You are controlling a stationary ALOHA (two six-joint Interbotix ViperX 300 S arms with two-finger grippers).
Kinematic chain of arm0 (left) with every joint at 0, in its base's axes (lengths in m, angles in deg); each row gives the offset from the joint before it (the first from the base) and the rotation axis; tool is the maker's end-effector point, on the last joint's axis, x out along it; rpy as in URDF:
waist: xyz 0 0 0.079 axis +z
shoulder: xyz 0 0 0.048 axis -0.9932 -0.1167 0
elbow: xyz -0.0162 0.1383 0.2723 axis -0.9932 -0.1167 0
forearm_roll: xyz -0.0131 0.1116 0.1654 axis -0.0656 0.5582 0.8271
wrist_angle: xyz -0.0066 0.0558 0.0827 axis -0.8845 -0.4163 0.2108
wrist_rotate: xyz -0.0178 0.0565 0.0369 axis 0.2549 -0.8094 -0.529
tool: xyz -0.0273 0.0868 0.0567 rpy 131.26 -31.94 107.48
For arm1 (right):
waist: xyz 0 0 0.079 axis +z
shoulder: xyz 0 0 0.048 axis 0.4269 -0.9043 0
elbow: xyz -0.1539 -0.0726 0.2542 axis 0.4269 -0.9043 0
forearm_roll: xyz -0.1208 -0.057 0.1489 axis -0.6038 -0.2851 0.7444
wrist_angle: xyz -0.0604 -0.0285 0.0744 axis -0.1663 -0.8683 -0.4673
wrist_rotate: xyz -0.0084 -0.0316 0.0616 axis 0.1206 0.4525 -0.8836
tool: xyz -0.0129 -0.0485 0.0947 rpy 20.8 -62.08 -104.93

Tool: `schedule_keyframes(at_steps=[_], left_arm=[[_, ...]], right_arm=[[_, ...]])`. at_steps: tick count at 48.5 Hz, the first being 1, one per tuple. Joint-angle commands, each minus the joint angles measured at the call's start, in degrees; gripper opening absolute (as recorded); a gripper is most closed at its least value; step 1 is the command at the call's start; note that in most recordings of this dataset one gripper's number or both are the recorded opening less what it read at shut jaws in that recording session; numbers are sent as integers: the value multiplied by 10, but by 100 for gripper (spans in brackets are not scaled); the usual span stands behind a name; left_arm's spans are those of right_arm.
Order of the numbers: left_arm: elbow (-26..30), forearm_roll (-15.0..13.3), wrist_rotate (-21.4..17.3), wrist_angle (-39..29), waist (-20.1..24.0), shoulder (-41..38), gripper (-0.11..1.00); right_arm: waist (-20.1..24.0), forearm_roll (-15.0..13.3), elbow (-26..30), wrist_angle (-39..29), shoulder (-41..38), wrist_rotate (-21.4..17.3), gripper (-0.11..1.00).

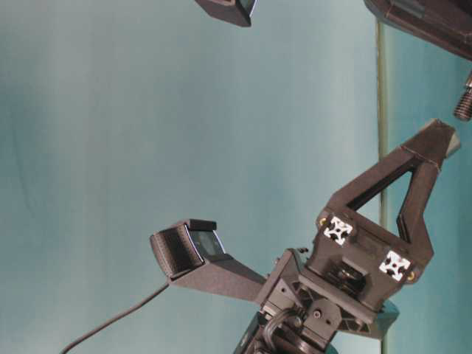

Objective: Insert the washer onto the shaft with both hands.
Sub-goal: 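Slide washer down over the shaft's threaded tip with left gripper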

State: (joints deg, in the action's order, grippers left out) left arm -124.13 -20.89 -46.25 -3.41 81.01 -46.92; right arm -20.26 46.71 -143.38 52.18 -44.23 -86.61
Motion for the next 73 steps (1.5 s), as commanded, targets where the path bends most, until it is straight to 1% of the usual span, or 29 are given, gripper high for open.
schedule_keyframes(at_steps=[1,14,24,73], left_arm=[[9,1,0,5,-1,3,33],[9,1,1,5,-3,2,33],[11,1,1,5,-6,-2,33],[35,0,1,5,-14,-23,33]], right_arm=[[2,0,10,6,3,-3,1],[2,0,11,6,2,-2,1],[2,0,11,21,2,-2,1],[-2,1,12,35,2,-2,1]])
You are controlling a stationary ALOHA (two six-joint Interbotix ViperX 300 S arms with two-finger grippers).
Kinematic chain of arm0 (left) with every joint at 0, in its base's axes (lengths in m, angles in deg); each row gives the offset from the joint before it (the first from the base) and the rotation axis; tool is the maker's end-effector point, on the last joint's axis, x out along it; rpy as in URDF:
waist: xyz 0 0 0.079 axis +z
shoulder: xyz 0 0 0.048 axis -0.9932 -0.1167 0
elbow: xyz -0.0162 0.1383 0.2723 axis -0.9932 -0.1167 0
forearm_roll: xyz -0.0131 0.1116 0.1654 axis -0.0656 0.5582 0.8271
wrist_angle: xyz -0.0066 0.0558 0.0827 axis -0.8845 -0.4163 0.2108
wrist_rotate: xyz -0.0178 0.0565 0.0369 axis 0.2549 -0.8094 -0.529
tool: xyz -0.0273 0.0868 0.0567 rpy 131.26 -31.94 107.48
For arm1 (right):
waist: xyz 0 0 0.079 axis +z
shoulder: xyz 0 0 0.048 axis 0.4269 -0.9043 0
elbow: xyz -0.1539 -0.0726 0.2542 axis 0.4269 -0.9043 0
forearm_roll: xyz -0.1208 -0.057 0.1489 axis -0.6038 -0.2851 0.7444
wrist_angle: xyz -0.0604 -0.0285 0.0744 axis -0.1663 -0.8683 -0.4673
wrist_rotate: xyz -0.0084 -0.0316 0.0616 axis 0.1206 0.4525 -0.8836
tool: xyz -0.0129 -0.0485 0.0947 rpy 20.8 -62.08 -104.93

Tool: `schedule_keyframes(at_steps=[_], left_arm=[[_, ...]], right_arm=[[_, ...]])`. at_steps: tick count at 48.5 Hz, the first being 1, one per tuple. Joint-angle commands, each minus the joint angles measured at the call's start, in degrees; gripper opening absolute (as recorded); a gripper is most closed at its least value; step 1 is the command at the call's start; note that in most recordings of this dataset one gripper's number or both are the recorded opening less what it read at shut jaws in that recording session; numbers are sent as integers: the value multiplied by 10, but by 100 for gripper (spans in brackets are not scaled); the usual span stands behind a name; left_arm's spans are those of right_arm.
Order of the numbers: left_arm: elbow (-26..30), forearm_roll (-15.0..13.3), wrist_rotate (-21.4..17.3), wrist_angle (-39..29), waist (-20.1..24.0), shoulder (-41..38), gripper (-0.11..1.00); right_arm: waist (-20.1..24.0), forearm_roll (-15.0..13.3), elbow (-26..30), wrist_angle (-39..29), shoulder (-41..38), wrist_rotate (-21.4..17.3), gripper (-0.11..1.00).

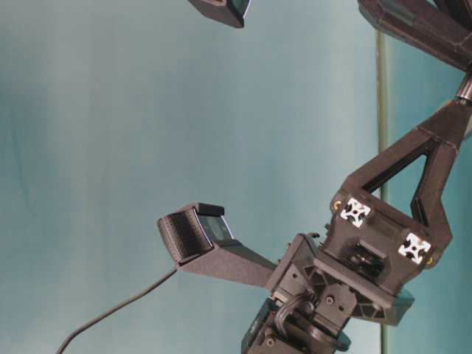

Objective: Insert the washer onto the shaft with both hands.
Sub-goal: 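Slide washer down over the shaft's threaded tip with left gripper, then push washer down onto the shaft shoulder with left gripper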

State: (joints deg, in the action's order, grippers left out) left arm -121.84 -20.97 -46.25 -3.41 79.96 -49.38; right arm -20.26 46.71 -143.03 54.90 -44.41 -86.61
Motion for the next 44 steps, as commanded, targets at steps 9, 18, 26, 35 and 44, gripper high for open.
schedule_keyframes(at_steps=[9,18,26,35,44], left_arm=[[22,2,1,6,-4,-4,33],[25,2,1,5,-4,-10,33],[25,1,1,2,-4,-13,33],[29,2,0,-1,-4,-20,33],[41,1,0,-6,-4,-33,33]], right_arm=[[-4,1,11,11,3,-2,1],[-4,1,15,12,-2,-2,1],[-4,1,18,11,-4,-1,1],[-4,1,18,12,-6,-1,1],[-5,1,18,12,-6,-1,1]])
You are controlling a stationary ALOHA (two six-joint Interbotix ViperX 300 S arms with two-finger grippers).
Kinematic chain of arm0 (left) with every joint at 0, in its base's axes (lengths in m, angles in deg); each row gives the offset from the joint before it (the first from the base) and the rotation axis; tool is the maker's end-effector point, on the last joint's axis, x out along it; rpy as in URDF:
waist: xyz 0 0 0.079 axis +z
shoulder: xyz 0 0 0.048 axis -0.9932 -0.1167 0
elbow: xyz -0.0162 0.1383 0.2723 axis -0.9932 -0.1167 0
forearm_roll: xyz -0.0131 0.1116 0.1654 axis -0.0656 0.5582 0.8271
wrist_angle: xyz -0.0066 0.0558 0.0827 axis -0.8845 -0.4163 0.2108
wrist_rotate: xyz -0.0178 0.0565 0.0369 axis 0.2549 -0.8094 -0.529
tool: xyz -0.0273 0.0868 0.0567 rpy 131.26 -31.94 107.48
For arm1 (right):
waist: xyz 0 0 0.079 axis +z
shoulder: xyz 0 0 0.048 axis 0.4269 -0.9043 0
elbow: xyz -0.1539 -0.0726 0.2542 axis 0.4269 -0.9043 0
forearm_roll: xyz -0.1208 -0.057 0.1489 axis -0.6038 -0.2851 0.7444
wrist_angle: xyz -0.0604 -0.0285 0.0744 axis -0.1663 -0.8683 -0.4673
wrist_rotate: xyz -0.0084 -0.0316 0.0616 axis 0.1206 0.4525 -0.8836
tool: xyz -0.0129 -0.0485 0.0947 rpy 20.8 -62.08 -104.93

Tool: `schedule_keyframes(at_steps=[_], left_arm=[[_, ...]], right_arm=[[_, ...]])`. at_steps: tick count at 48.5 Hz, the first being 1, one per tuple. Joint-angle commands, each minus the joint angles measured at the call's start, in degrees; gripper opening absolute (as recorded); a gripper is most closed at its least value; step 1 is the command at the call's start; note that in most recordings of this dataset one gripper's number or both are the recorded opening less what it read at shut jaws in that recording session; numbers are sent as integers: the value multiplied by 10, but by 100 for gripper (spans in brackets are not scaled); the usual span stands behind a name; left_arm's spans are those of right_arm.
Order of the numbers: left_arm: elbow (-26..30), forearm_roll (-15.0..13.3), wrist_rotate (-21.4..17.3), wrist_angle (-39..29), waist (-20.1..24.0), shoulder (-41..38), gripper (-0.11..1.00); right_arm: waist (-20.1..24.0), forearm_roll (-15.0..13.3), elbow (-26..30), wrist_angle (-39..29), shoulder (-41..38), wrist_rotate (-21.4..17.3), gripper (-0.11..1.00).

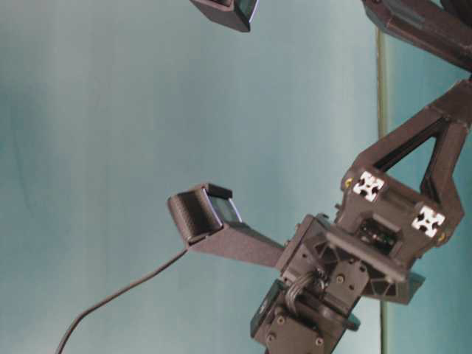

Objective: Insert the washer onto the shaft with both hands.
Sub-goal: 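Push washer down onto the shaft shoulder with left gripper, then open left gripper and pull it back from the shaft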

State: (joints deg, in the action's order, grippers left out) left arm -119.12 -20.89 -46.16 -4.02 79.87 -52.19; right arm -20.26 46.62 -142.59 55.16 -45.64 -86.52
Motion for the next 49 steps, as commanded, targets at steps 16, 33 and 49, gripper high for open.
schedule_keyframes(at_steps=[16,33,49], left_arm=[[26,1,-2,-19,-4,-14,33],[27,1,-1,-20,1,-13,33],[25,0,-3,-17,4,-7,40]], right_arm=[[-7,2,14,10,6,-2,0],[-7,2,13,10,5,-1,0],[-7,2,12,7,5,-1,0]])
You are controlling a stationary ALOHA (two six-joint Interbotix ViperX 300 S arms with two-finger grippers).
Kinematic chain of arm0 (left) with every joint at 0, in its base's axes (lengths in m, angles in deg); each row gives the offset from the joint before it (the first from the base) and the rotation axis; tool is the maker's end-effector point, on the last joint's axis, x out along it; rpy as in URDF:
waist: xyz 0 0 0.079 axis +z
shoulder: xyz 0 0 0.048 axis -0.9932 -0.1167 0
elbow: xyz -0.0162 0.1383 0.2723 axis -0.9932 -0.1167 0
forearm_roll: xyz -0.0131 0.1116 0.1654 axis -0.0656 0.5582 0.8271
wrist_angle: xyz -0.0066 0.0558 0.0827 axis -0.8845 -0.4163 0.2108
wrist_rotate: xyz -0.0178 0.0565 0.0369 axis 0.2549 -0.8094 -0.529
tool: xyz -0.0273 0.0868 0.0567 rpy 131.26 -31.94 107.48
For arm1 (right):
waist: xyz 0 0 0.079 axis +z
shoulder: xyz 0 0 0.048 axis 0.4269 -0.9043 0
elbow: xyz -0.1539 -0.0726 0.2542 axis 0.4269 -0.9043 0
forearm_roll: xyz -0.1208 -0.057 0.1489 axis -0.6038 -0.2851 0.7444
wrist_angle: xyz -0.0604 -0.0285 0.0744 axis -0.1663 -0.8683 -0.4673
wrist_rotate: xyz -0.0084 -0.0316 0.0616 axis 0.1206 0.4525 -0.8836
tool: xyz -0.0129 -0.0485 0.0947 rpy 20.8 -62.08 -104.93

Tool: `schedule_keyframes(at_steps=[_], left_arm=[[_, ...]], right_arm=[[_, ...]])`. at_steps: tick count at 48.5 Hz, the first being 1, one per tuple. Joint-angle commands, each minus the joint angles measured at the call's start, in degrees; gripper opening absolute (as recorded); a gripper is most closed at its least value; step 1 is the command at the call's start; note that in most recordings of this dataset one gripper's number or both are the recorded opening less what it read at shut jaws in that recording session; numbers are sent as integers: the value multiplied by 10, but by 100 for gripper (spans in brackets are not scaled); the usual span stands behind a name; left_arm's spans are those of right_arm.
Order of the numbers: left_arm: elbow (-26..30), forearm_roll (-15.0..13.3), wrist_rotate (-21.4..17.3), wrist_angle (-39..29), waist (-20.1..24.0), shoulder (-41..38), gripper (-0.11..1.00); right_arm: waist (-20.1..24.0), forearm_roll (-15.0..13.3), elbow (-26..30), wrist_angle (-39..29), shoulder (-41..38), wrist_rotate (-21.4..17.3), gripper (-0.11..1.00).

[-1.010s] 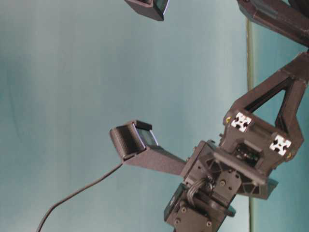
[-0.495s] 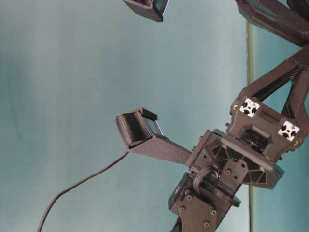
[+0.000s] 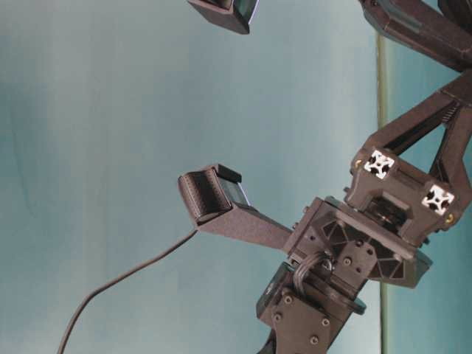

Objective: Insert the washer onto the shaft with both hands.
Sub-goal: 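Open left gripper and pull it back from the shaft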

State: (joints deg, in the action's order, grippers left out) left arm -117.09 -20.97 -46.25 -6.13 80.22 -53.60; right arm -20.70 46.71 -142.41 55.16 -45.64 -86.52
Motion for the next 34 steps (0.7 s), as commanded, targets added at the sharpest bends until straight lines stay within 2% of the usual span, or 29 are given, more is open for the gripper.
schedule_keyframes(at_steps=[1,6,11,17,34], left_arm=[[4,2,-2,4,1,9,46],[4,2,-3,2,2,16,77],[-1,2,-7,0,5,25,96],[-11,2,-10,-1,8,40,93],[-54,2,-10,-11,12,90,93]], right_arm=[[-3,1,11,7,5,-1,0],[-3,1,11,7,5,0,0],[-3,1,10,5,5,0,0],[-2,1,10,5,5,0,0],[-3,1,10,4,5,0,0]])
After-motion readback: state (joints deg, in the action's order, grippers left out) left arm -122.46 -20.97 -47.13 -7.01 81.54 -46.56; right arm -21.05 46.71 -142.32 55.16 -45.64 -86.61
